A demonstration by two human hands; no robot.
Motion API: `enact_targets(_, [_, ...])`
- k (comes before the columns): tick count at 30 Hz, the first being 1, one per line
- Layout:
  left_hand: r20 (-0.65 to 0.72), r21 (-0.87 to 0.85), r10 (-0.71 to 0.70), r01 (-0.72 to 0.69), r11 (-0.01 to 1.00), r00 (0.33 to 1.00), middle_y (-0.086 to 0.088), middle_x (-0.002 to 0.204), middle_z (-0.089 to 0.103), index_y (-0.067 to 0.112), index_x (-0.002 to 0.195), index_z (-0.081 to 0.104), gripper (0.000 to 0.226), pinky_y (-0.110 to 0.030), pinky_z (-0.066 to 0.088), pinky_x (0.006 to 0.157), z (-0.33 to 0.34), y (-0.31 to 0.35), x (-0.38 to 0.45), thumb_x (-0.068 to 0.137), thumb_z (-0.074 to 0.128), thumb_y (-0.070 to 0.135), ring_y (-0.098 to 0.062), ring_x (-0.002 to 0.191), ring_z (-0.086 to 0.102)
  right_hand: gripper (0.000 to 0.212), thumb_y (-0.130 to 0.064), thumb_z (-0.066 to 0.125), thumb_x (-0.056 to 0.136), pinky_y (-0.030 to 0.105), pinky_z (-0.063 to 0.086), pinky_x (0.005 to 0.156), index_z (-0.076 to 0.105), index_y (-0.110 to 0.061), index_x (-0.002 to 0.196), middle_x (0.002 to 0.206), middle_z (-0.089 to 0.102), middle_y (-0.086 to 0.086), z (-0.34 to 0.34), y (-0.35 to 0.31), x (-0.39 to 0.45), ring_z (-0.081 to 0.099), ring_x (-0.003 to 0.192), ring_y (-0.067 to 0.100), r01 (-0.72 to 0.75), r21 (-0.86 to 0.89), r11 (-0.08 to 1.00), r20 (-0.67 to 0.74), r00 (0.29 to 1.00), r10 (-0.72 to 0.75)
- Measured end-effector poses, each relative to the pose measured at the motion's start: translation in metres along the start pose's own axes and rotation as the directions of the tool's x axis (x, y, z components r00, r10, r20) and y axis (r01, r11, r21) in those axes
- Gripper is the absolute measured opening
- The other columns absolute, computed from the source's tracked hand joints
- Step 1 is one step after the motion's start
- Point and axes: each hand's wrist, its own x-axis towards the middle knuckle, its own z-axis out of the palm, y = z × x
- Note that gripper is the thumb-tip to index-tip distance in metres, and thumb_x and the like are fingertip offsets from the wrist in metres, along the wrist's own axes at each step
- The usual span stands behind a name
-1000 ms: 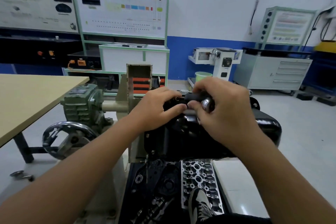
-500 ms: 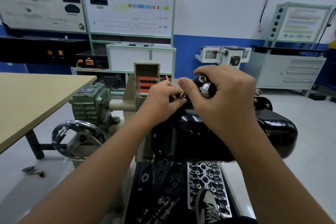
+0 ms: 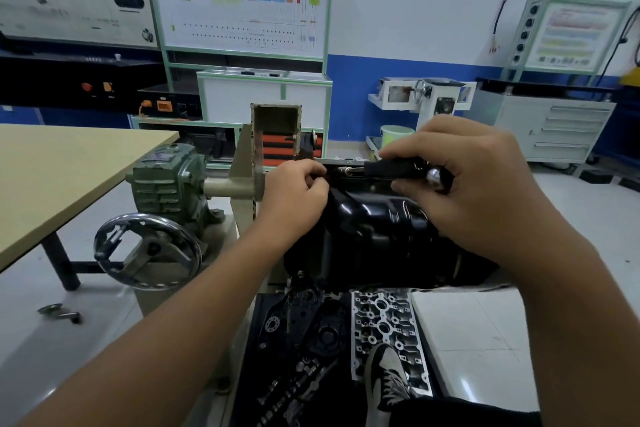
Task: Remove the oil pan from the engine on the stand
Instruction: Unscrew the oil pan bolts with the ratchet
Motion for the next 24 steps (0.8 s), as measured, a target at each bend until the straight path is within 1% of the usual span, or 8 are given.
enact_targets(2, [0.019,-0.036,-0.059,0.06,0.998,0.998,0.028,0.056,0.06,0.019,0.109,0.079,0.025,0.0,0.038,0.064,0.001,-0.001,0.0,0.091,0.062,0.013,0.012,0.065,0.057,0.03,-0.011,0.085,0.082,0.04,0.055,0.078,0.077,-0.016,0.11,0.092,0.071,0.002,0.004,0.004,-0.005,0.066,0.083,0.021,-0.053,0.016,0.998,-0.011,0.999,0.053])
enact_targets(4, [0.033,-0.037,-0.053,0.054,0.998,0.998,0.02,0.057,0.061,0.024,0.114,0.078,0.027,-0.005,0.042,0.074,0.003,0.0,-0.001,0.093,0.061,0.019,0.005,0.066,0.058,0.019,-0.025,0.078,0.091,0.034,0.054,0.077,0.076,-0.015,0.107,0.087,0.073,-0.003,0.012,0.002,-0.011,0.066,0.078,0.014,-0.133,0.03,0.991,-0.084,0.987,0.135])
enact_targets(7, [0.054,0.019,-0.018,0.017,1.0,0.998,0.013,0.086,0.057,0.038,0.121,0.073,0.036,-0.03,0.048,0.086,0.004,0.002,-0.005,0.091,0.054,0.043,-0.003,0.084,0.057,0.019,-0.032,0.068,0.099,0.023,0.05,0.066,0.076,-0.015,0.102,0.077,0.066,-0.013,0.025,-0.004,-0.016,0.061,0.069,0.007,-0.238,0.058,0.969,-0.23,0.942,0.245])
enact_targets(10, [0.097,0.047,0.018,-0.023,0.999,0.995,0.019,0.098,0.048,0.038,0.13,0.068,0.048,-0.027,0.043,0.084,0.003,0.003,-0.009,0.09,0.045,0.054,0.001,0.094,0.053,0.017,-0.027,0.069,0.099,0.03,0.052,0.065,0.075,-0.012,0.103,0.079,0.071,-0.005,0.031,-0.01,-0.016,0.064,0.065,0.013,-0.25,-0.001,0.968,-0.292,0.926,0.239])
enact_targets(15, [0.164,0.041,0.07,-0.078,0.996,0.984,0.02,0.117,0.057,0.027,0.139,0.064,0.054,-0.035,0.046,0.101,-0.001,0.003,-0.011,0.095,0.042,0.049,-0.006,0.115,0.055,0.022,-0.015,0.073,0.084,0.025,0.046,0.072,0.074,-0.007,0.104,0.084,0.074,0.003,0.04,-0.022,-0.018,0.067,0.071,0.021,-0.283,-0.043,0.958,-0.355,0.901,0.25])
enact_targets(18, [0.195,0.022,0.092,-0.098,0.995,0.977,0.013,0.13,0.061,0.024,0.141,0.062,0.054,-0.037,0.044,0.106,-0.003,0.002,-0.012,0.097,0.041,0.047,-0.007,0.124,0.054,0.024,-0.003,0.079,0.079,0.027,0.048,0.078,0.072,-0.003,0.102,0.088,0.074,0.008,0.043,-0.023,-0.021,0.069,0.078,0.026,-0.261,-0.054,0.964,-0.305,0.923,0.233])
enact_targets(21, [0.217,-0.008,0.106,-0.106,0.994,0.97,0.012,0.133,0.061,0.025,0.143,0.06,0.051,-0.037,0.043,0.108,-0.004,0.001,-0.012,0.099,0.043,0.044,-0.008,0.127,0.053,0.018,-0.025,0.074,0.093,0.036,0.053,0.071,0.072,-0.008,0.1,0.08,0.072,0.004,0.042,-0.025,-0.021,0.067,0.072,0.024,-0.287,-0.024,0.958,-0.296,0.917,0.267])
enact_targets(24, [0.199,-0.041,0.105,-0.098,0.994,0.974,0.01,0.133,0.063,0.023,0.14,0.064,0.049,-0.029,0.042,0.108,-0.002,-0.001,-0.012,0.098,0.046,0.042,-0.007,0.126,0.055,0.031,-0.042,0.057,0.102,0.041,0.055,0.065,0.071,-0.015,0.1,0.078,0.071,0.0,0.043,-0.025,-0.021,0.066,0.069,0.025,-0.352,-0.032,0.935,-0.289,0.899,0.329])
